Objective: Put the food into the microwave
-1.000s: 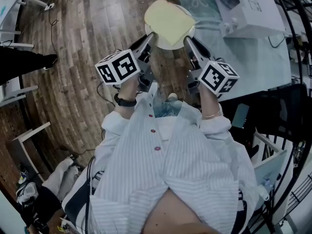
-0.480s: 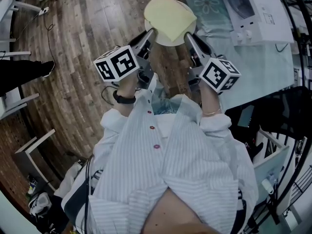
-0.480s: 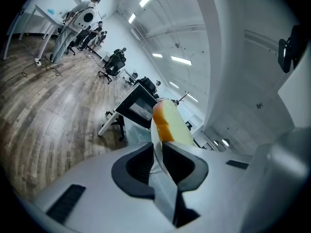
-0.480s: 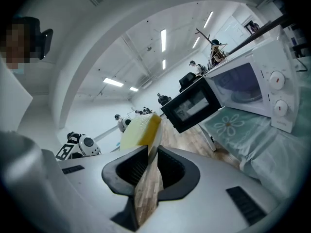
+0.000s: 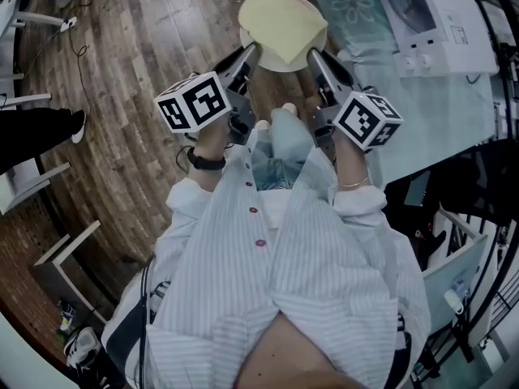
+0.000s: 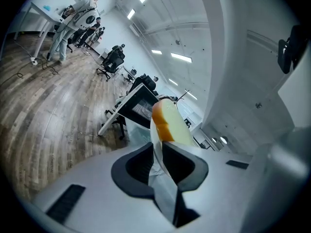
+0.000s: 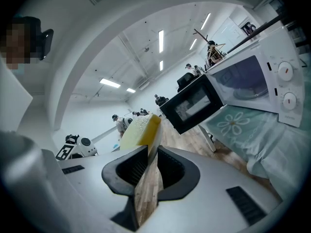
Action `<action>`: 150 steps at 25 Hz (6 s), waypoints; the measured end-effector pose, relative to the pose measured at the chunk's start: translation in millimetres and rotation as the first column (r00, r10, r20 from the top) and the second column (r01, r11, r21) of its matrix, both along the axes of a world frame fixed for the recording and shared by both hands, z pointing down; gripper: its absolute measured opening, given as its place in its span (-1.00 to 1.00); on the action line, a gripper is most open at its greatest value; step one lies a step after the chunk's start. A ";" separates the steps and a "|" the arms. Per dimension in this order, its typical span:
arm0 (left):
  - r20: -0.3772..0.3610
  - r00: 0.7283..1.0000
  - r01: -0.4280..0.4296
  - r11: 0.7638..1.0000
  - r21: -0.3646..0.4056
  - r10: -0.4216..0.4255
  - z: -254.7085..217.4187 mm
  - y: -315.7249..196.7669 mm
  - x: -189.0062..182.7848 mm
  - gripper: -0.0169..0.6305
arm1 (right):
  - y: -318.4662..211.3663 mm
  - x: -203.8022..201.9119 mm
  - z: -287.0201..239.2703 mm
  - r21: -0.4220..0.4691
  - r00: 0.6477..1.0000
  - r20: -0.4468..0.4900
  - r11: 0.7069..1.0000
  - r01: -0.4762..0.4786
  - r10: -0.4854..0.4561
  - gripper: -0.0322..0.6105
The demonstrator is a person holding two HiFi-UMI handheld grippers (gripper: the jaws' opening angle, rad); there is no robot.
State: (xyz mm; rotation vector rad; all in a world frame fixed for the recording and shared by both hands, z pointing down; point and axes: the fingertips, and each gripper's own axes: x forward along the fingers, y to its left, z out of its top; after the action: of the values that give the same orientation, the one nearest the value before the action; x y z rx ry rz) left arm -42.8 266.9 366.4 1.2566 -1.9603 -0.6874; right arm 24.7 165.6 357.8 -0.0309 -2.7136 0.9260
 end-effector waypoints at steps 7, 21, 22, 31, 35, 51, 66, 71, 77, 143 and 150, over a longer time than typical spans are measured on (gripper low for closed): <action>-0.011 0.999 -0.038 0.999 -0.025 0.038 9.9 -27.4 -25.7 -0.77 | -26.7 -22.8 13.8 -0.029 0.999 -0.021 0.999 -0.041 0.040 -0.66; -0.026 0.992 -0.128 0.991 -0.036 0.127 12.2 -130.5 -107.5 -0.77 | -121.4 -94.4 19.5 -0.051 0.991 -0.043 0.990 -0.132 0.130 -0.66; -0.027 0.990 -0.136 0.990 -0.036 0.136 11.3 -138.8 -111.8 -0.77 | -129.3 -98.4 17.5 -0.052 0.990 -0.040 0.989 -0.139 0.137 -0.66; -0.007 0.978 -0.210 0.977 -0.022 0.210 -0.4 -213.1 -134.9 -0.77 | -197.9 -115.0 5.2 -0.038 0.978 -0.018 0.977 -0.209 0.209 -0.66; -0.002 0.969 -0.247 0.969 -0.014 0.247 -1.5 -238.2 -134.8 -0.77 | -219.0 -111.6 3.5 -0.032 0.970 -0.011 0.969 -0.244 0.244 -0.66; -0.014 0.903 -0.429 0.902 -0.040 0.429 3.9 -300.7 -128.5 -0.77 | -266.2 -93.1 11.0 -0.042 0.904 -0.033 0.903 -0.427 0.426 -0.66; -0.042 0.730 -0.684 0.728 -0.056 0.682 14.6 -353.9 -126.5 -0.77 | -291.5 -77.8 19.3 -0.041 0.731 -0.074 0.731 -0.682 0.678 -0.66; -0.050 0.653 -0.757 0.650 -0.061 0.756 21.0 -366.2 -115.0 -0.77 | -291.9 -63.5 25.4 -0.039 0.658 -0.089 0.657 -0.753 0.748 -0.66; -0.057 0.596 -0.803 0.592 -0.071 0.801 27.1 -371.2 -107.2 -0.77 | -289.6 -54.4 32.0 -0.042 0.603 -0.104 0.602 -0.797 0.791 -0.66; -0.021 0.445 -0.869 0.426 -0.253 0.895 142.5 -480.6 -46.2 -0.71 | -372.4 4.0 140.2 0.083 0.362 -0.213 0.386 -0.919 0.908 -0.65; 0.019 0.440 -0.863 0.429 -0.269 0.898 145.7 -495.3 -45.2 -0.70 | -384.8 4.7 144.6 0.111 0.329 -0.196 0.355 -0.928 0.924 -0.65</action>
State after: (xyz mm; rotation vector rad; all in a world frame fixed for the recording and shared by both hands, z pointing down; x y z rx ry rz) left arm -88.0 -228.4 512.1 1.9658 -1.0999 0.2037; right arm 29.4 -219.1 502.4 1.7156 -2.3092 1.0739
